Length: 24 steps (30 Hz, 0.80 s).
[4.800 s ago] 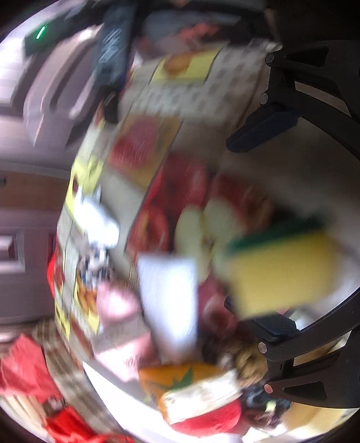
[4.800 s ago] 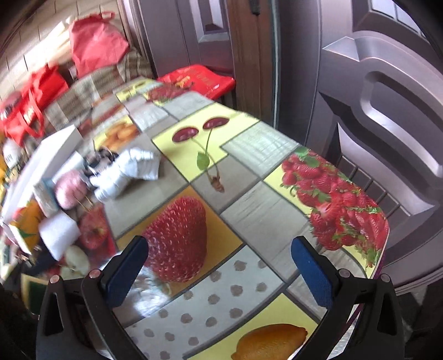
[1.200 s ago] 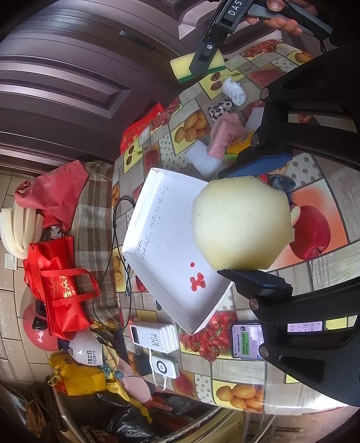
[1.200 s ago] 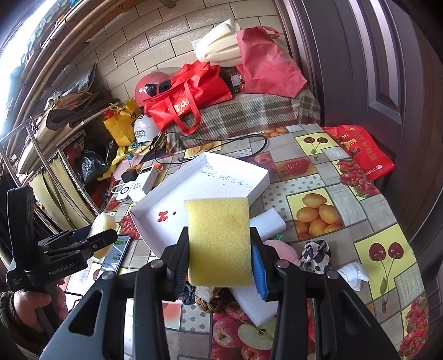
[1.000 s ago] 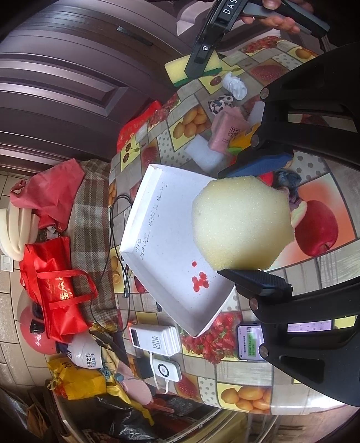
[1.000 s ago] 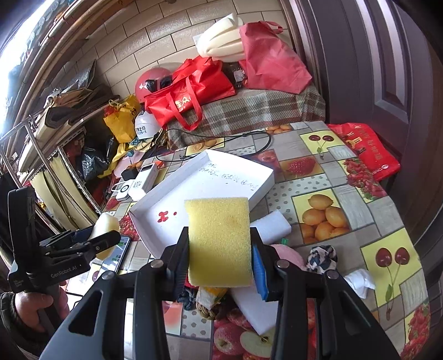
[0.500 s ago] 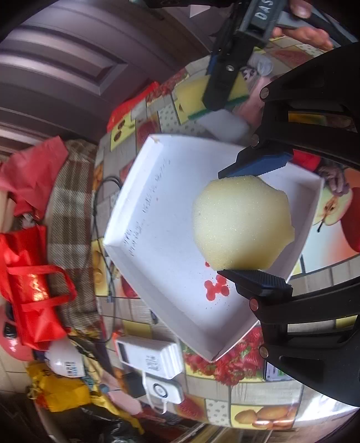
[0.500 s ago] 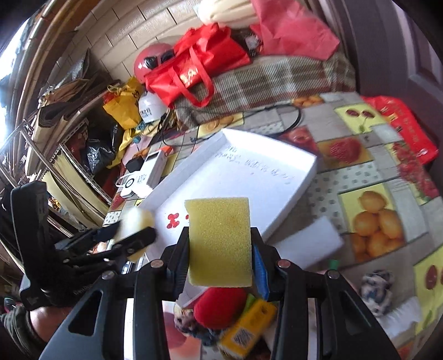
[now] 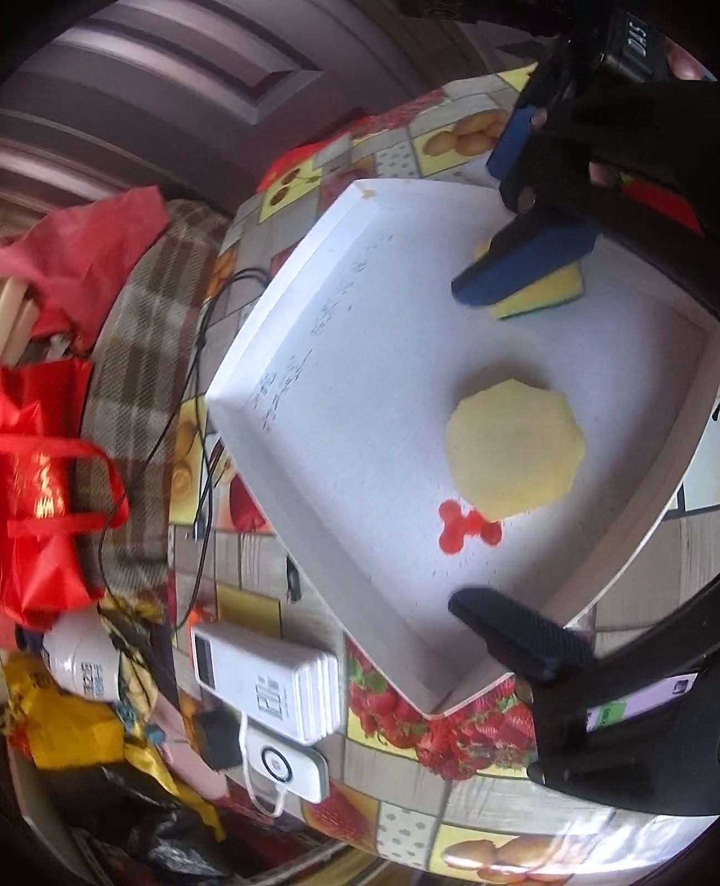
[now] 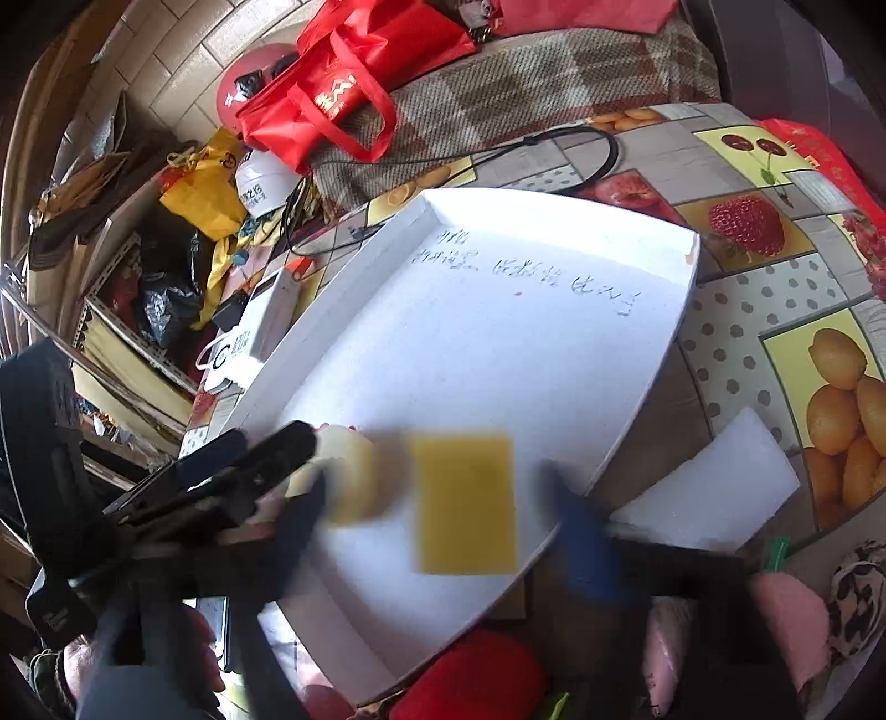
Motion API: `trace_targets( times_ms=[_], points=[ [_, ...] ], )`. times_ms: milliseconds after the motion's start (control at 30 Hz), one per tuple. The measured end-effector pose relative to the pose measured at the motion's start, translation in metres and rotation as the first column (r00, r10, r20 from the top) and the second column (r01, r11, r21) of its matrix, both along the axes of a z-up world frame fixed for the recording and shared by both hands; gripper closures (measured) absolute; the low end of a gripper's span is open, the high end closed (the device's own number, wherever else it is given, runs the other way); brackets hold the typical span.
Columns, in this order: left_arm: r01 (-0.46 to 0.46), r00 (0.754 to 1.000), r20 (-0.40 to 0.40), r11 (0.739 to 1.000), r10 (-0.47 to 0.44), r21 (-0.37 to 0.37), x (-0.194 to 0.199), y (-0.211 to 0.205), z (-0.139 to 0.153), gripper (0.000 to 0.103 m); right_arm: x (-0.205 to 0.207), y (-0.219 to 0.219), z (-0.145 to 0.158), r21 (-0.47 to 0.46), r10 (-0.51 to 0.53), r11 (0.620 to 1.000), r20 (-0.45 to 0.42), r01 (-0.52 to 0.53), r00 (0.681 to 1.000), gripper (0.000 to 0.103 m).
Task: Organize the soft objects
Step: 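Open both tools to drop the sponges into the white tray, then grasp the grey knotted hair tie with left tool while right grasps the white sock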
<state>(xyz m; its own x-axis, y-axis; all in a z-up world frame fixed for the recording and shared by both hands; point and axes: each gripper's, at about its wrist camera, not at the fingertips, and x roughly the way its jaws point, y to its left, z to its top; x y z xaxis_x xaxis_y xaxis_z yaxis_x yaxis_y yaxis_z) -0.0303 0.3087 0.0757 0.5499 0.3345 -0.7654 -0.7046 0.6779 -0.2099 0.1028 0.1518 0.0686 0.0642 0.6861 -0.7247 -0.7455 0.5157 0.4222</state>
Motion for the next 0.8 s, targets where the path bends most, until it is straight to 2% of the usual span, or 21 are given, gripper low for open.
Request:
trace_targets(
  times_ms=[100, 200, 400, 500, 600, 733, 800],
  points=[
    [-0.023, 1.000, 0.016, 1.000, 0.023, 0.003, -0.010, -0.001, 0.005, 0.000, 0.003, -0.005, 0.003, 0.032, -0.029, 0.999, -0.006, 0.029, 1.000, 0.000],
    [0.000, 0.999, 0.044, 1.000, 0.000, 0.009, -0.021, -0.013, 0.011, 0.000, 0.004, -0.015, 0.009, 0.057, -0.053, 0.997, -0.009, 0.054, 0.999, 0.000],
    [0.159, 0.985, 0.068, 0.986, -0.161, 0.043, -0.053, -0.066, 0.013, 0.000, 0.000, -0.059, 0.030, 0.105, -0.108, 0.989, 0.032, 0.104, 0.994, 0.000],
    [0.258, 0.966, 0.018, 0.965, -0.259, 0.052, -0.065, -0.100, 0.003, 0.000, -0.001, -0.095, 0.037, 0.125, -0.136, 0.984, 0.066, 0.127, 0.989, 0.000],
    [0.338, 0.938, -0.090, 0.941, -0.335, 0.029, -0.062, -0.127, -0.018, 0.001, -0.002, -0.138, 0.036, 0.119, -0.189, 0.977, 0.120, 0.175, 0.975, 0.000],
    [0.357, 0.926, -0.115, 0.933, -0.361, -0.054, -0.054, -0.140, -0.041, 0.011, -0.001, -0.186, 0.026, 0.072, -0.280, 0.960, 0.154, 0.272, 0.947, 0.000],
    [0.354, 0.926, -0.112, 0.932, -0.362, -0.081, -0.049, -0.141, -0.048, 0.025, 0.002, -0.206, 0.016, 0.038, -0.329, 0.944, 0.148, 0.327, 0.933, 0.000]
  ],
)
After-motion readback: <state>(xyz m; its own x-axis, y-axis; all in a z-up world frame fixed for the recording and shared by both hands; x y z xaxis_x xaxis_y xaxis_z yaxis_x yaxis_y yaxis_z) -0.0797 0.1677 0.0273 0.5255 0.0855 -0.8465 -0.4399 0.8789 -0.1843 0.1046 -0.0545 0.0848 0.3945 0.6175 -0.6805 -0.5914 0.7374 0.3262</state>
